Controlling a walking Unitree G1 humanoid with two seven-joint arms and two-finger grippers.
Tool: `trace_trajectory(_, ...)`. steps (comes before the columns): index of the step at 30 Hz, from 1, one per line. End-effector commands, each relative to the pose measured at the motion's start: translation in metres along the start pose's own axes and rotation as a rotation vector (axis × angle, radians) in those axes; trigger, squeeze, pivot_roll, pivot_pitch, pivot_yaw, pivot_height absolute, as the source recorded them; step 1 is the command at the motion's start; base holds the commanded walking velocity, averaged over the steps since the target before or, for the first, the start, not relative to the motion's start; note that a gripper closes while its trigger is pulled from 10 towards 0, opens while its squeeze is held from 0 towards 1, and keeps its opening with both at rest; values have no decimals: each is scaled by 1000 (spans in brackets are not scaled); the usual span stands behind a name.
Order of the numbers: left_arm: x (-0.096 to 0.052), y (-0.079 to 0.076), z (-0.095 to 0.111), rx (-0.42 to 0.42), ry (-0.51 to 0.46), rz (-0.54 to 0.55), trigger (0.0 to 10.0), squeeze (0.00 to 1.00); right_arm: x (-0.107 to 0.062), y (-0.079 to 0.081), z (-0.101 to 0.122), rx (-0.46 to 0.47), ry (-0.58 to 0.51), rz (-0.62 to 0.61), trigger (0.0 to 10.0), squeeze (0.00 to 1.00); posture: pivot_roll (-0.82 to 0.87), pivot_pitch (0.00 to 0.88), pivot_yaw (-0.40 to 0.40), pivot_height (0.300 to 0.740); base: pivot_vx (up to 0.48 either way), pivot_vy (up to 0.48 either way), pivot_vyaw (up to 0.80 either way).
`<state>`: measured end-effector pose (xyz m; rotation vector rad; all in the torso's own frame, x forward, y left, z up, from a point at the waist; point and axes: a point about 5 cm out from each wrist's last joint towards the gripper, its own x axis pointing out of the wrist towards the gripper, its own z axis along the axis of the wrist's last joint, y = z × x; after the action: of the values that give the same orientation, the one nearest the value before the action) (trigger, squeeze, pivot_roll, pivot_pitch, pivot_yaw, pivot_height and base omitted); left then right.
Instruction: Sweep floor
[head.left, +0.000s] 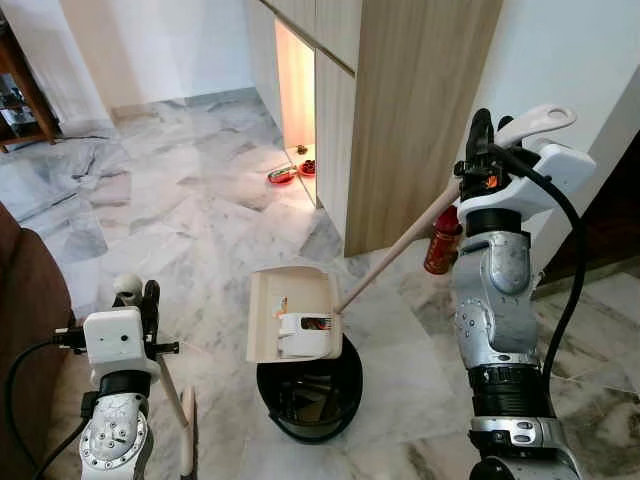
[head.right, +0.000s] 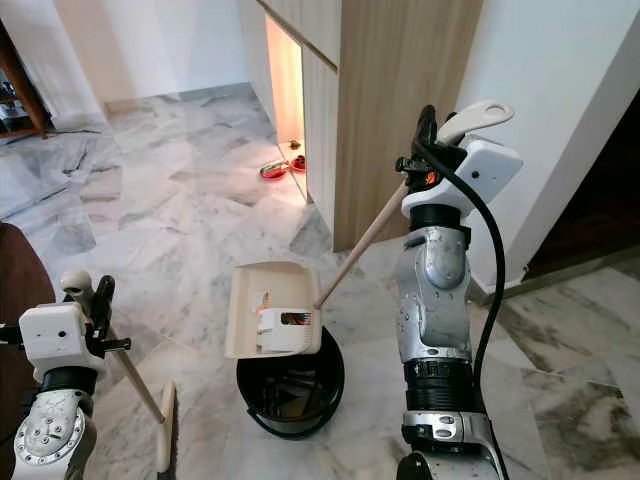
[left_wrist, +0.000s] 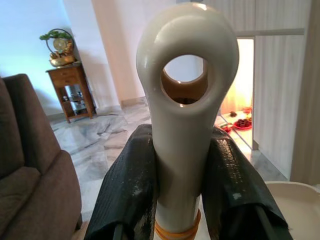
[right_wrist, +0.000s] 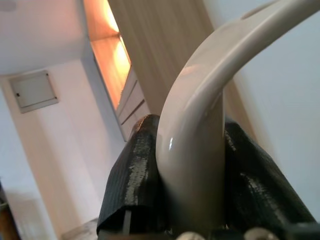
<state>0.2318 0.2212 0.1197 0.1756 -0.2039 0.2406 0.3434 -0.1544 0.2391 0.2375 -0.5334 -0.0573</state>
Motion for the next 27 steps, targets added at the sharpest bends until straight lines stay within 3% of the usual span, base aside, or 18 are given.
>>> trace_trajectory(1,3,3,8,23,-42,9,10000,0,5,8,13,39,-65,17,10000,0,146,5,41,740,0,0,0)
trace_trajectory(12,3,3,8,20,-42,15,10000,0,6,9,13,51,-59,25,10000,0,150,7,38,740,79,0,0)
trace_trajectory(21,3,3,8,16,-42,14,10000,0,8,10,14,57,-64,27,10000,0,149,6,37,740,295,0,-749)
trace_trajectory(27,3,3,8,11,-48,16,10000,0,8,11,16,52,-78,35,10000,0,150,5,36,740,195,0,0)
